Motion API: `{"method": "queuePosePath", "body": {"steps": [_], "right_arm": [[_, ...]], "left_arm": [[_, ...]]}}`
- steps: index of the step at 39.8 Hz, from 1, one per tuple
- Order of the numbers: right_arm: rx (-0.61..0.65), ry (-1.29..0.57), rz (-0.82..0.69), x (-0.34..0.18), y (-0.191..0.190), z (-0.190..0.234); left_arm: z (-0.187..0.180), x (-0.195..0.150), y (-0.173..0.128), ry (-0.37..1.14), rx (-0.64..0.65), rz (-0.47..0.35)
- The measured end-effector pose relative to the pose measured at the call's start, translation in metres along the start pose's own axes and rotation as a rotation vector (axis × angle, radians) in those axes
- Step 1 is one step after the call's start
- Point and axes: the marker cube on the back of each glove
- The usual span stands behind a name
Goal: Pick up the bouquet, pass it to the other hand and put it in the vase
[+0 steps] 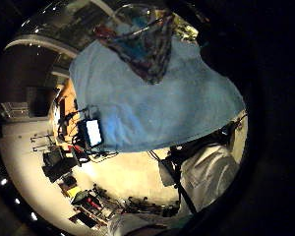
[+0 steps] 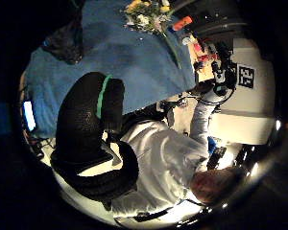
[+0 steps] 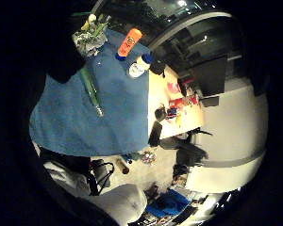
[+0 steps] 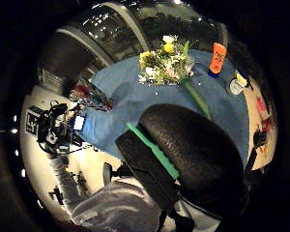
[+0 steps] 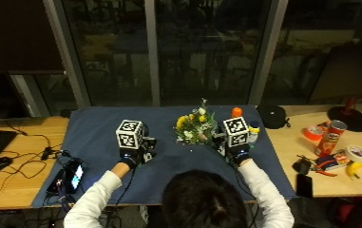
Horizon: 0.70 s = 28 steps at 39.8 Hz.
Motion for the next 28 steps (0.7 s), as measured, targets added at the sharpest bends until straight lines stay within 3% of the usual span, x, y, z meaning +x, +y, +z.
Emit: {"method": "queuePosePath", "body": {"steps": [13,23,28], "right_arm": [[-0.082,-0.103,-0.003,0.000,-0.002,0.004],[-0.194,-0.136,0.094,0.024,-0.003,0.007],[-0.266,-0.212,0.212,0.040,-0.021,0.020]], "left_arm": [[0.011,0.019,-0.016,0.022,0.021,0.046],[0.017,0.062,-0.027,0.088,0.193,0.127],[0.024,0.081,-0.030,0.027,0.261,0.191]]}}
